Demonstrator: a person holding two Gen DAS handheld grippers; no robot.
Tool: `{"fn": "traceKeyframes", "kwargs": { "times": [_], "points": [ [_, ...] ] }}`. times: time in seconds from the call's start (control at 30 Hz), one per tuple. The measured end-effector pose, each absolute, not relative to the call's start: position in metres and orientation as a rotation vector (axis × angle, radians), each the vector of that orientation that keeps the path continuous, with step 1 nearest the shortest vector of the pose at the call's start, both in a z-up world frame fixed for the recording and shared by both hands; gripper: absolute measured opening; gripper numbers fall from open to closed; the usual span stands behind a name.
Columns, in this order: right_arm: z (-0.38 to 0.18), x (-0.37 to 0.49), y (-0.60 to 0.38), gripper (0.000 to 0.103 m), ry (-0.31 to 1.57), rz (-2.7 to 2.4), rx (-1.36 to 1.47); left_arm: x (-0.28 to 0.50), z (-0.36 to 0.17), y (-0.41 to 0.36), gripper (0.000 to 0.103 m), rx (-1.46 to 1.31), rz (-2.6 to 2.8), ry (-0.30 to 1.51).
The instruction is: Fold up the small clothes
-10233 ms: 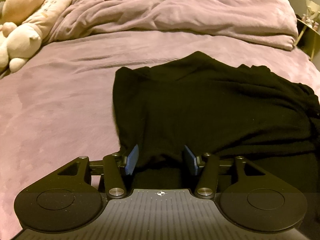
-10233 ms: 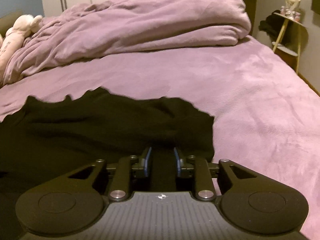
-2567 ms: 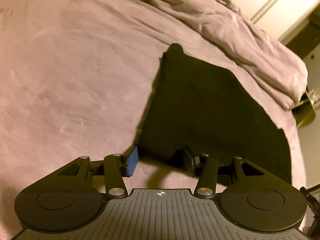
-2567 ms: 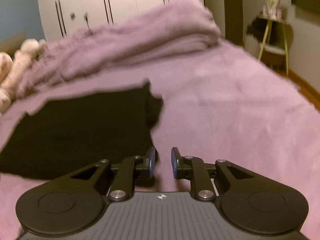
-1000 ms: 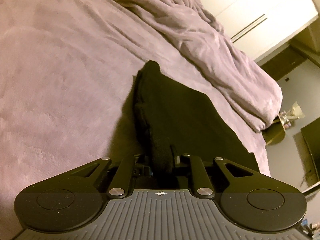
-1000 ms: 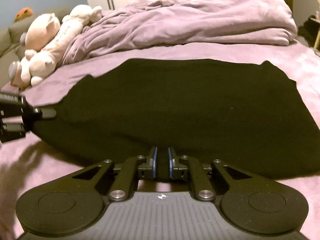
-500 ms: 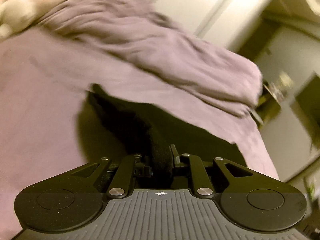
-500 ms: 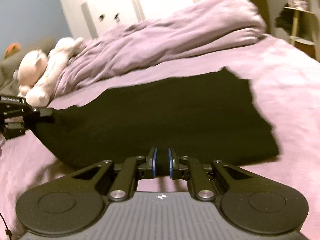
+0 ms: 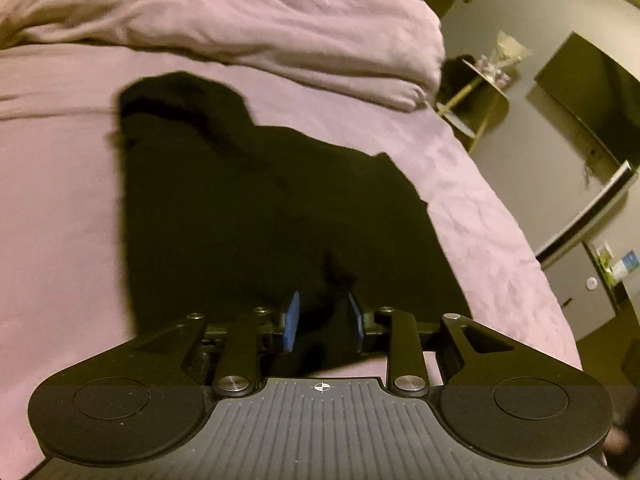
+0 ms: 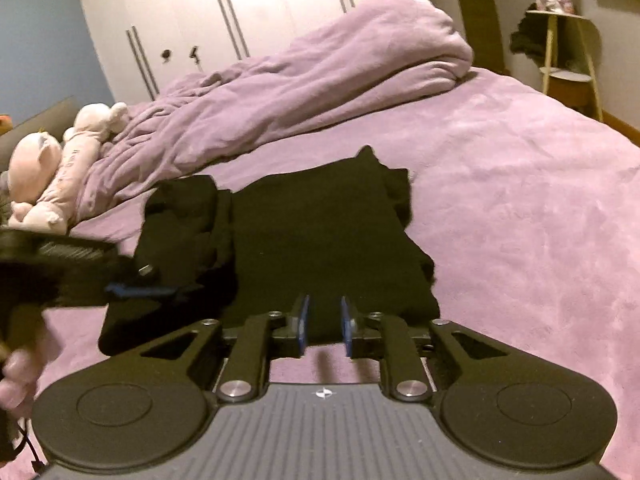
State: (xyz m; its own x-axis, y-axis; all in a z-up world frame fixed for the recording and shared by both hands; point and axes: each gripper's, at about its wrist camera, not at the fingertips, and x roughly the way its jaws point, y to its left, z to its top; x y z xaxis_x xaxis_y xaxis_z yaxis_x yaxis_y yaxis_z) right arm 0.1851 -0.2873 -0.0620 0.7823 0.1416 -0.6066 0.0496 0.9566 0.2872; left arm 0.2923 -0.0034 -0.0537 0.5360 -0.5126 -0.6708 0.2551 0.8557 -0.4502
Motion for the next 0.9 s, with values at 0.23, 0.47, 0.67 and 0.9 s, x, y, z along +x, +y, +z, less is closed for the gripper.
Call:
{"fn": "traceKeyframes", "kwargs": {
  "times": [0.23, 0.47, 0.67, 0.9],
  "points": [
    [-0.063, 0.223, -0.272, 0.035, 0.689, 0.211, 0.444, 0.29, -0.054, 0.059, 0.034, -0.337, -0.241, 0.899],
    [-0.061, 0.258, -0.24, 0.064, 0.727, 0.267, 0.373, 0.307, -0.07, 0.065, 0.039, -0.338, -0.204, 0.921],
    [-0.085, 0.303, -0.236, 0.067, 0.842, 0.356, 0.481, 0.304, -0.077, 0.07, 0.042, -0.368, -0.221, 0.921],
    [-0.085, 0.303, -0.235, 0.019, 0.809, 0.38, 0.52, 0.288, -0.07, 0.062, 0.042, -0.317, -0.249, 0.924]
  ]
}}
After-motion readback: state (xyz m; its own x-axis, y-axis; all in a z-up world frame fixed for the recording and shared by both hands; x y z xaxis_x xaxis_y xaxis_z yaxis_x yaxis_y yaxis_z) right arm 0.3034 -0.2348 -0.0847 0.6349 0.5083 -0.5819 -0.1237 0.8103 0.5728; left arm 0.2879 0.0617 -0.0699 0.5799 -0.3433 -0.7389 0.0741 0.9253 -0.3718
